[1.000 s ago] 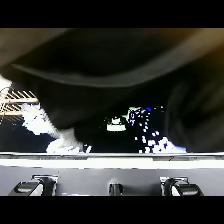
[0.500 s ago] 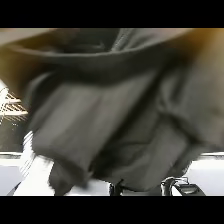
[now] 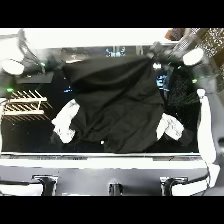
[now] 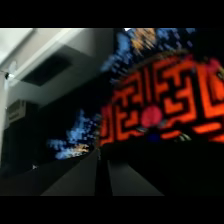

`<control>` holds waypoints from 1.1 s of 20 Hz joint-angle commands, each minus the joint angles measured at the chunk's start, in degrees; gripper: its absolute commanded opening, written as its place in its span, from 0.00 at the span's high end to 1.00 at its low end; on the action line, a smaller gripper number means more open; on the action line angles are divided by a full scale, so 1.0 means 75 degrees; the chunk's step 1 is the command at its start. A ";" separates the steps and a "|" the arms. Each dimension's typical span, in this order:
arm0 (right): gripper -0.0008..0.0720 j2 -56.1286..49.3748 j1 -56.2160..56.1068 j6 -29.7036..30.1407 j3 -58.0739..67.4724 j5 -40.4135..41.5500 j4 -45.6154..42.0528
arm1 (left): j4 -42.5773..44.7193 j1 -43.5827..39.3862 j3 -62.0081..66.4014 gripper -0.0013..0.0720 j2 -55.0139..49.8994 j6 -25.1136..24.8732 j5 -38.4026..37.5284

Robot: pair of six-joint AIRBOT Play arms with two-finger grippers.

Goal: Fold the clothes and pants, and hang the long-sleeved shirts on hangers.

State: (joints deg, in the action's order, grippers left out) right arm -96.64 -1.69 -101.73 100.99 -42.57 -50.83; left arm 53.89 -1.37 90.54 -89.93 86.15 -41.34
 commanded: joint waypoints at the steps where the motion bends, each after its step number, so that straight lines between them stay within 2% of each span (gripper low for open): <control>1: 0.89 -0.1329 -0.0006 -0.0006 0.0009 -0.0172 0.0603 | -0.0557 -0.0172 -0.0009 0.95 -0.1370 0.0003 -0.0006; 2: 0.85 -0.1413 -0.0006 0.0017 0.0009 -0.0318 0.0606 | -0.0810 -0.0216 -0.0009 0.95 -0.1512 0.0000 -0.0195; 3: 0.77 -0.1416 0.0000 0.0090 0.0009 -0.0493 0.0606 | -0.1043 -0.0221 -0.0006 0.93 -0.1565 0.0000 -0.0350; 4: 0.60 -0.1341 0.0015 0.0111 0.0009 -0.0708 0.0606 | -0.1215 -0.0198 -0.0006 0.71 -0.1530 0.0003 -0.0460; 6: 0.25 -0.0979 0.0175 0.0347 0.0015 -0.1492 0.0542 | -0.1413 0.0035 0.0061 0.09 -0.1285 0.0052 -0.0889; 7: 0.19 -0.0685 0.0338 0.0612 0.0015 -0.2104 0.0472 | -0.1416 0.0239 0.0143 0.05 -0.1107 0.0160 -0.1271; 9: 0.19 0.0029 0.0781 0.1102 0.0015 -0.3450 -0.0114 | -0.1311 0.0758 0.0160 0.05 -0.0557 0.0175 -0.2177; 10: 0.15 0.0443 0.1011 0.1116 0.0006 -0.4179 -0.0729 | -0.1020 0.1023 0.0140 0.05 -0.0224 0.0184 -0.2707; 13: 0.15 0.1684 0.1480 0.1110 -0.0463 -0.5817 -0.2148 | 0.0041 0.1542 -0.0825 0.05 0.1049 0.0402 -0.3532; 16: 0.12 0.3483 0.1617 0.0956 -0.2643 -0.5706 -0.2133 | 0.0076 0.1714 -0.3139 0.05 0.2672 0.0405 -0.3127; 19: 0.12 0.5190 0.1617 0.0615 -0.5324 -0.5327 -0.1638 | -0.0020 0.1527 -0.5359 0.05 0.4106 0.0393 -0.2667; 22: 0.06 0.6365 0.1617 0.0300 -0.7580 -0.4785 -0.1504 | -0.0041 0.1282 -0.6519 0.06 0.4759 0.0364 -0.2471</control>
State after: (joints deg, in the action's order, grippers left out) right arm -57.98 10.22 -97.36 59.68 -81.12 -63.20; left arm 53.43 9.34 51.51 -60.42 88.95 -61.56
